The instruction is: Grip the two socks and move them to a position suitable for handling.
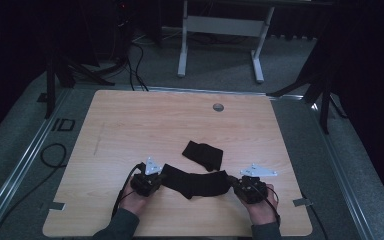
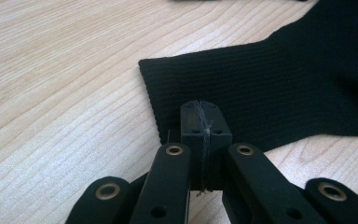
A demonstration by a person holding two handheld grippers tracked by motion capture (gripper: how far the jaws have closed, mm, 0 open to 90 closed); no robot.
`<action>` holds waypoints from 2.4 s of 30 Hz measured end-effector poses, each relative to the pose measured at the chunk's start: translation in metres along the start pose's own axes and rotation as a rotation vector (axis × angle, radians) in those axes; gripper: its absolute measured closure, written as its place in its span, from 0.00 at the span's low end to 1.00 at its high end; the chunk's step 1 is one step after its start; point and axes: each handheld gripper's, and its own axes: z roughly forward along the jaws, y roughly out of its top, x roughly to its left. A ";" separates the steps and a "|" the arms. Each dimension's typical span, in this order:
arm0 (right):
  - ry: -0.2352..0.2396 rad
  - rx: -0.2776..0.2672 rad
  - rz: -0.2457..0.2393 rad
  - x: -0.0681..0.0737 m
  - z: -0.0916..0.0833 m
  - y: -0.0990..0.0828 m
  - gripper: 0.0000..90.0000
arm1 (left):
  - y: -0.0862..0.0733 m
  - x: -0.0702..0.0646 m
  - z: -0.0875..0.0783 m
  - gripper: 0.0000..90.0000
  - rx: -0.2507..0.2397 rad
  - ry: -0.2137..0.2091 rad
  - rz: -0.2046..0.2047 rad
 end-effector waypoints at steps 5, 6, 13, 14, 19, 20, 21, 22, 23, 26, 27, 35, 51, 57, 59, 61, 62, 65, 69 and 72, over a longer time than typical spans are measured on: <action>-0.028 0.042 -0.003 -0.006 0.000 -0.004 0.94 | 0.000 0.001 0.000 1.00 0.005 -0.003 0.004; -0.046 0.056 -0.009 -0.009 -0.002 -0.004 0.87 | 0.000 0.001 0.000 1.00 0.004 -0.002 0.005; -0.040 0.015 0.009 -0.013 -0.010 0.011 0.80 | 0.000 0.000 0.000 1.00 0.002 -0.002 0.002; -0.040 0.015 0.009 -0.013 -0.010 0.011 0.80 | 0.000 0.000 0.000 1.00 0.002 -0.002 0.002; 0.006 0.012 -0.070 -0.001 0.012 0.045 0.79 | 0.000 0.001 0.000 0.98 0.001 -0.012 0.001; 0.006 0.012 -0.070 -0.001 0.012 0.045 0.79 | 0.000 0.001 0.000 0.98 0.001 -0.012 0.001; 0.022 0.029 -0.076 0.001 0.024 0.052 0.81 | 0.000 0.001 0.000 0.97 0.000 -0.012 0.000; 0.025 0.038 -0.080 0.002 0.030 0.055 0.81 | 0.000 0.001 0.000 0.97 0.000 -0.012 0.000; 0.027 0.053 -0.092 0.005 0.040 0.060 0.82 | 0.000 0.001 0.000 0.97 0.001 -0.012 0.002; 0.031 0.075 -0.109 0.008 0.056 0.068 0.82 | 0.000 0.001 0.000 0.97 -0.002 -0.011 0.000; 0.033 0.096 -0.115 0.011 0.069 0.074 0.82 | 0.000 0.001 0.000 0.97 -0.002 -0.011 0.001; 0.020 0.160 -0.131 0.024 0.117 0.101 0.73 | 0.000 0.001 0.000 0.97 0.000 -0.013 -0.001; -0.010 0.317 -0.018 0.024 0.169 0.115 0.69 | 0.000 0.001 0.000 0.97 -0.001 -0.013 0.007; 0.026 0.337 0.008 0.023 0.169 0.117 0.92 | 0.000 0.000 0.000 0.97 -0.002 -0.013 0.006; 0.026 0.333 0.010 0.023 0.168 0.117 0.95 | 0.000 0.001 0.000 0.97 -0.001 -0.014 0.006; 0.040 0.324 0.020 0.023 0.166 0.117 0.97 | 0.000 0.001 0.000 0.97 0.001 -0.015 0.006; 0.052 0.318 0.025 0.022 0.164 0.117 0.97 | 0.000 0.001 0.000 0.97 0.001 -0.015 0.006; 0.064 0.297 0.030 0.022 0.158 0.119 0.97 | 0.000 0.001 0.000 0.97 0.000 -0.016 0.004; 0.090 0.260 0.025 0.022 0.145 0.125 0.97 | 0.000 0.001 0.000 0.97 0.000 -0.015 0.005; 0.119 0.250 0.025 0.019 0.136 0.128 0.97 | 0.000 0.000 0.000 0.97 -0.002 -0.013 0.005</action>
